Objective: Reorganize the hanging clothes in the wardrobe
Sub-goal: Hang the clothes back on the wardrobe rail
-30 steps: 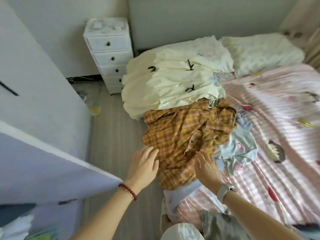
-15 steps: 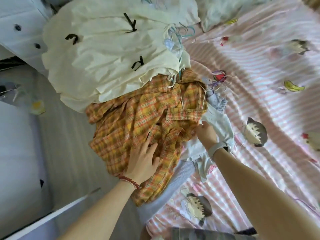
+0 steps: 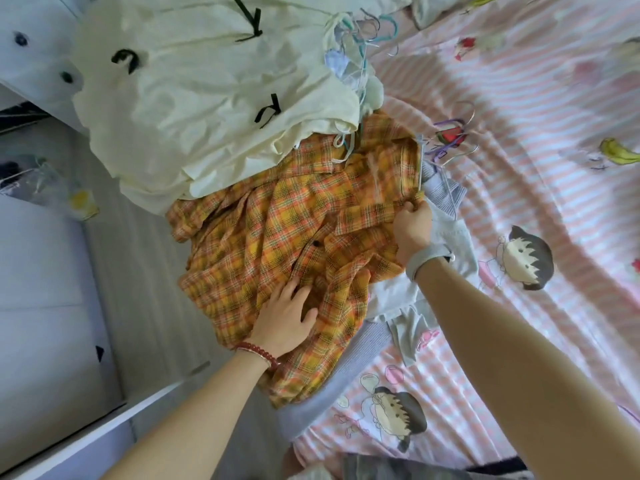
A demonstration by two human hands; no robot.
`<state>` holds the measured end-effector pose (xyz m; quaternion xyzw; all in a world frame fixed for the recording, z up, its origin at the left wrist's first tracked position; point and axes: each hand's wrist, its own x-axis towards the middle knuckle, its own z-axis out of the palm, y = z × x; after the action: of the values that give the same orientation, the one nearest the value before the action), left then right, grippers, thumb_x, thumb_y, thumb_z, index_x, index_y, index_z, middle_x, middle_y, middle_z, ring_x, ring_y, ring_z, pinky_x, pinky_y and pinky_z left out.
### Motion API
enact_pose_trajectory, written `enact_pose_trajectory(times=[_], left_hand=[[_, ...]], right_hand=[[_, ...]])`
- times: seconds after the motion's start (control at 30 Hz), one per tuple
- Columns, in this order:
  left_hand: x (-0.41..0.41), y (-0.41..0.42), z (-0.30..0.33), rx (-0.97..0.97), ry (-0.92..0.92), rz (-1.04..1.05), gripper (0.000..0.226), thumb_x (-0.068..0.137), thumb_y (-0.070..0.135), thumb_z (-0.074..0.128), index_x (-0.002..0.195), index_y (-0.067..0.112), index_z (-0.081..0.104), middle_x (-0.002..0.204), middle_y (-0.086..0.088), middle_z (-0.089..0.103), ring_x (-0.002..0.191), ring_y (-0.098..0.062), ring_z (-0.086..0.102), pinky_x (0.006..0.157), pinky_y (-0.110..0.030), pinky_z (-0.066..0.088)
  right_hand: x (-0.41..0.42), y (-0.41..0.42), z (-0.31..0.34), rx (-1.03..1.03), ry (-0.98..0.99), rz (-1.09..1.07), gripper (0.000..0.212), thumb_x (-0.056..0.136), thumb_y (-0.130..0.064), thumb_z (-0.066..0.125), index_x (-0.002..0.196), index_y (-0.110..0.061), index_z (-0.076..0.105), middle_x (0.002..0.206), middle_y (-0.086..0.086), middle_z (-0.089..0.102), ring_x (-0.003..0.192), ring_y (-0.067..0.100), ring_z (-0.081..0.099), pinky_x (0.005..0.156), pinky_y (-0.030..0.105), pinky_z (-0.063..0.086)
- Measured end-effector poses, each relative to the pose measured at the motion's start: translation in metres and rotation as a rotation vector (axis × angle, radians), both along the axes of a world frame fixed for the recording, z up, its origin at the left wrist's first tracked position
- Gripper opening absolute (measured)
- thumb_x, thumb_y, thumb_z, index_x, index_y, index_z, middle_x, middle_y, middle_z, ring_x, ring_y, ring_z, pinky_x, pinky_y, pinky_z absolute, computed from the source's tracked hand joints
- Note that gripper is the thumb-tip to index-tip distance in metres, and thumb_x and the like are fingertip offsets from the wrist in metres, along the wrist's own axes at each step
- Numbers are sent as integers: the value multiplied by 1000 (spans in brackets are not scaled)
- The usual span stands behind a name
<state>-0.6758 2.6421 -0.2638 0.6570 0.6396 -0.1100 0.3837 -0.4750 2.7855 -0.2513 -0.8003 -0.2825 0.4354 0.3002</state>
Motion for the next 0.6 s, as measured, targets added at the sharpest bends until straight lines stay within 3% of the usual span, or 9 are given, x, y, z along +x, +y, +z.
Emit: enact_pose_trajectory(times=[0.13, 0.27, 0.37, 0.47, 0.53, 0.6], left_hand=[[-1, 7, 23, 144, -110, 85, 46, 96, 33, 41, 139, 16, 37, 147, -2, 30, 135, -19, 25, 110, -37, 28], [5, 22, 50, 239, -162, 55, 46, 97, 28, 41, 140, 13, 35, 147, -3, 28, 135, -18, 27, 107, -32, 31], [17, 40, 74, 366, -167, 5, 46, 97, 26, 41, 140, 12, 34, 149, -4, 25, 136, -19, 26, 103, -32, 34], [30, 60, 98, 505, -162, -67, 48, 96, 24, 42, 141, 14, 32, 152, -6, 20, 136, -23, 27, 102, -37, 36], [39, 73, 114, 568, -149, -133, 51, 96, 25, 43, 144, 16, 27, 154, -8, 13, 139, -26, 20, 107, -41, 31], [50, 85, 128, 629, -109, -244, 57, 96, 27, 44, 146, 18, 20, 156, -9, 6, 141, -29, 9, 112, -46, 20]], right_hand=[[9, -59, 11, 58, -48, -75, 23, 94, -12, 35, 111, -10, 50, 89, 0, 53, 77, 17, 48, 66, 26, 33], [26, -116, 21, 105, -116, -77, 26, 94, -11, 36, 112, -1, 51, 86, 1, 53, 83, 21, 47, 74, 32, 36], [38, -145, 37, 187, -165, -45, 15, 93, -7, 39, 97, -1, 52, 73, -2, 51, 72, 20, 45, 60, 22, 31], [56, -172, 53, 217, -232, 22, 11, 92, -7, 42, 83, -4, 48, 67, 3, 49, 62, 21, 42, 52, 29, 28], [71, -191, 64, 261, -293, 57, 16, 91, -9, 47, 76, -6, 48, 63, 5, 50, 57, 20, 42, 51, 32, 29], [85, -205, 80, 352, -342, 98, 22, 89, -14, 50, 68, -19, 44, 54, -4, 45, 48, 11, 40, 47, 23, 30]])
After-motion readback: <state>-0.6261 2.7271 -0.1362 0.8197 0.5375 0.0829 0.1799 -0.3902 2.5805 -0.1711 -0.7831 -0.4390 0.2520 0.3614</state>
